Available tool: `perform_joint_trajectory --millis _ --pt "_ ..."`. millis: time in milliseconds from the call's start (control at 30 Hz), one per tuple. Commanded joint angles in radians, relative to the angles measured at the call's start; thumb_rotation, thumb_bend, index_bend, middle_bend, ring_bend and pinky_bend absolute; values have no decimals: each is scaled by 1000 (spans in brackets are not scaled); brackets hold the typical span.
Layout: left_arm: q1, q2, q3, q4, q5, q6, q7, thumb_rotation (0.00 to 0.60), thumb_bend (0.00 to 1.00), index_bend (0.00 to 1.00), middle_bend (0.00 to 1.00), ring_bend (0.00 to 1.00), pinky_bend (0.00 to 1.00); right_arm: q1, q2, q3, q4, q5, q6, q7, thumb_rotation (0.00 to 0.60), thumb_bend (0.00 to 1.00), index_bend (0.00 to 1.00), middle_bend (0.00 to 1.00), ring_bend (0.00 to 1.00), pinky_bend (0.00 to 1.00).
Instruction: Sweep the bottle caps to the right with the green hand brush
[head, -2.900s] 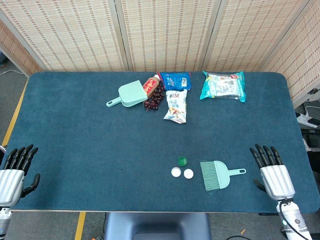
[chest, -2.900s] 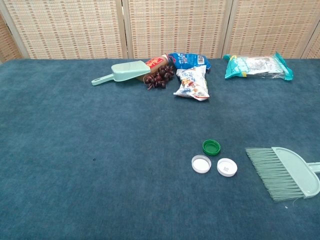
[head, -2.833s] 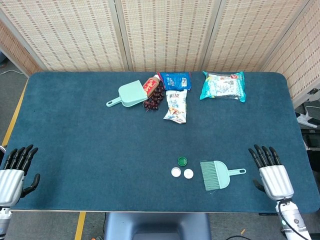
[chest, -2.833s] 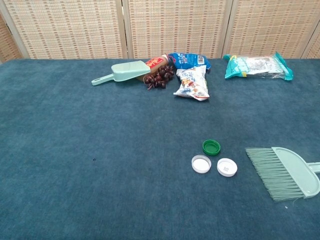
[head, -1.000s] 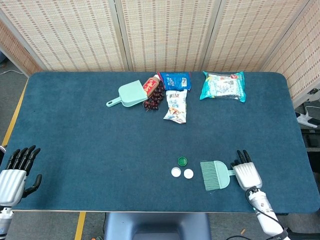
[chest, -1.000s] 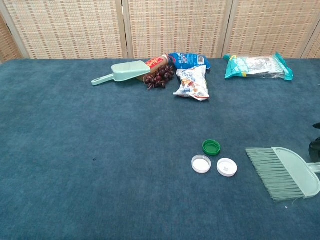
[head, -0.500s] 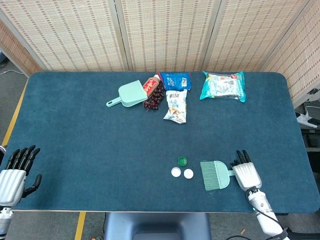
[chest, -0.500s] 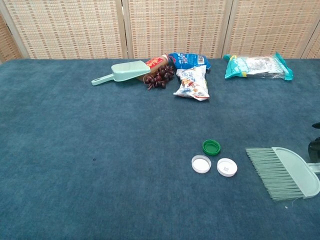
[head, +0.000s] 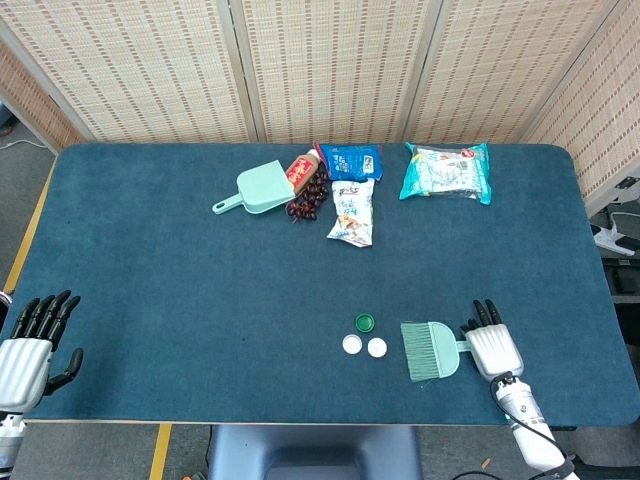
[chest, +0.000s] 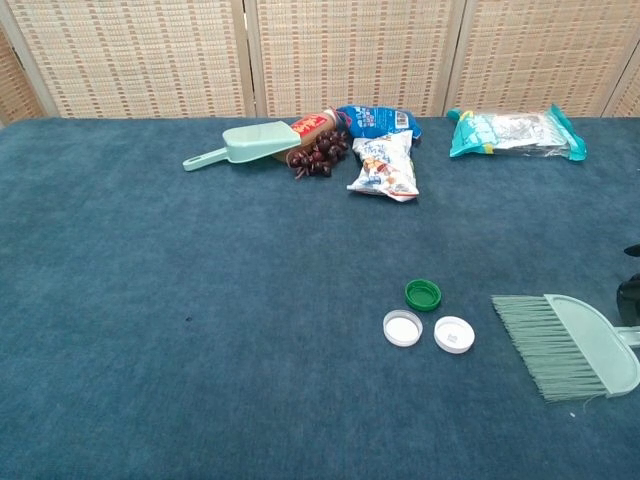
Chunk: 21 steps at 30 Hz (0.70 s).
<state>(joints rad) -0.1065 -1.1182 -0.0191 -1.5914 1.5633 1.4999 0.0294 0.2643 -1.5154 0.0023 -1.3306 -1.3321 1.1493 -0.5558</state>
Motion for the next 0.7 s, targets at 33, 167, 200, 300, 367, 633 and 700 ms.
perform_joint_trajectory --millis 33,167,200,300,367,633,700 --pt "0 0 0 1 1 1 -2 600 455 0 0 0 8 -1 -1 0 0 2 4 -2 600 248 458 377 29 0" --pt "0 1 0 1 1 1 -3 600 455 0 0 0 7 -1 2 -1 -4 -2 8 2 600 250 458 377 30 0" --pt "0 1 0 1 2 1 -3 600 455 0 0 0 8 -1 2 -2 -5 -2 9 1 600 250 457 377 30 0" --pt "0 2 1 0 3 2 -4 600 455 0 0 0 8 -1 2 -1 -6 2 10 -1 600 252 460 378 34 0" --pt "0 2 1 0 3 2 -4 600 455 0 0 0 7 0 1 0 -5 6 7 -4 600 255 469 383 40 0" --pt "1 3 1 0 4 5 -6 600 458 0 0 0 8 3 -14 0 7 10 12 -19 600 280 538 424 76 0" --pt "2 3 1 0 4 6 -8 600 457 0 0 0 8 1 -19 1 11 -3 27 -11 600 290 594 461 116 0"
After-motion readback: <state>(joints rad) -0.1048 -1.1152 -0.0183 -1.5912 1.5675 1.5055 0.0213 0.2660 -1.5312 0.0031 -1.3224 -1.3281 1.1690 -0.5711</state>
